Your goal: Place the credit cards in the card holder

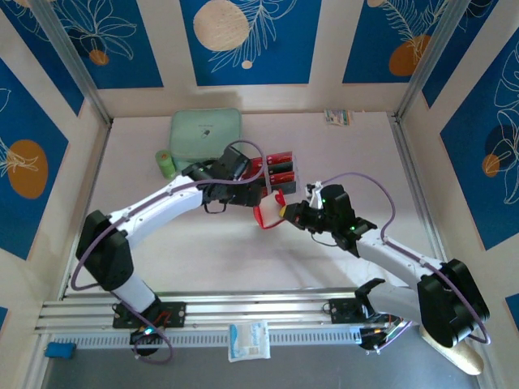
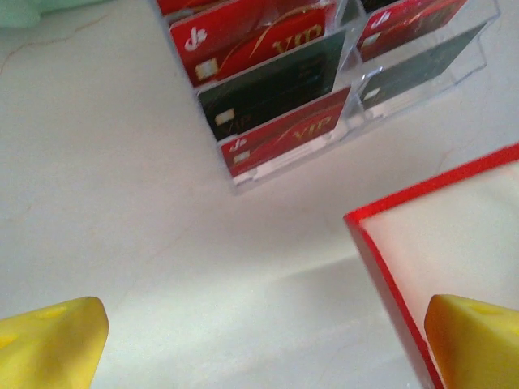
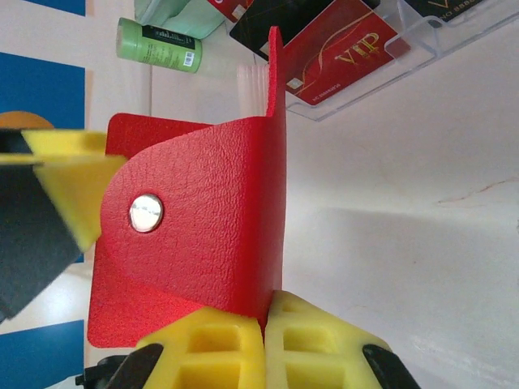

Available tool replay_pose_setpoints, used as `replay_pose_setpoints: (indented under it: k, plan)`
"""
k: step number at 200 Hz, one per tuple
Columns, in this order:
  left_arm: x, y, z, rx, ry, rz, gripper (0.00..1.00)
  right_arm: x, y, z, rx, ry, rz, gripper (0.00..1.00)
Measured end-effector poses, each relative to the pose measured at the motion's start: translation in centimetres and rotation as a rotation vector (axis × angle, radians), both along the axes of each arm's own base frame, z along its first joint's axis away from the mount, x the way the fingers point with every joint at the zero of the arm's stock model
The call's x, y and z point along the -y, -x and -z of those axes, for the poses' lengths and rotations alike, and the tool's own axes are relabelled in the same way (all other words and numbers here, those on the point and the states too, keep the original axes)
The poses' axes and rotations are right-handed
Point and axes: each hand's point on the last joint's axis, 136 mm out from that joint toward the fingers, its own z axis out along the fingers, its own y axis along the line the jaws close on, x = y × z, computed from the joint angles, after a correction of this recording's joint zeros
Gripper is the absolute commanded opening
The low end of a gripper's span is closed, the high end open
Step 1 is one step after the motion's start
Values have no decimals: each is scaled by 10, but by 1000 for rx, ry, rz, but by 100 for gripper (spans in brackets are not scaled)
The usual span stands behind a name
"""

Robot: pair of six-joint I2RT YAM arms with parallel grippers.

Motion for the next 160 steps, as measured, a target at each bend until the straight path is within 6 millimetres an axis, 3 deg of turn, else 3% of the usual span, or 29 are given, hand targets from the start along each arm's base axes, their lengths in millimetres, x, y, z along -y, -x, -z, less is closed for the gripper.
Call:
replay_pose_setpoints:
  k: [80, 131, 160]
  plan:
    - [-35, 35, 68, -114, -120, 2, 100, -13, 15, 29, -53, 43, 21, 0]
    - [-50, 37, 103, -140, -237, 12, 100, -24, 18, 49, -67, 90, 63, 0]
    - [-54, 35, 112, -142, -287, 37, 100, -26, 24, 62, -76, 121, 83, 0]
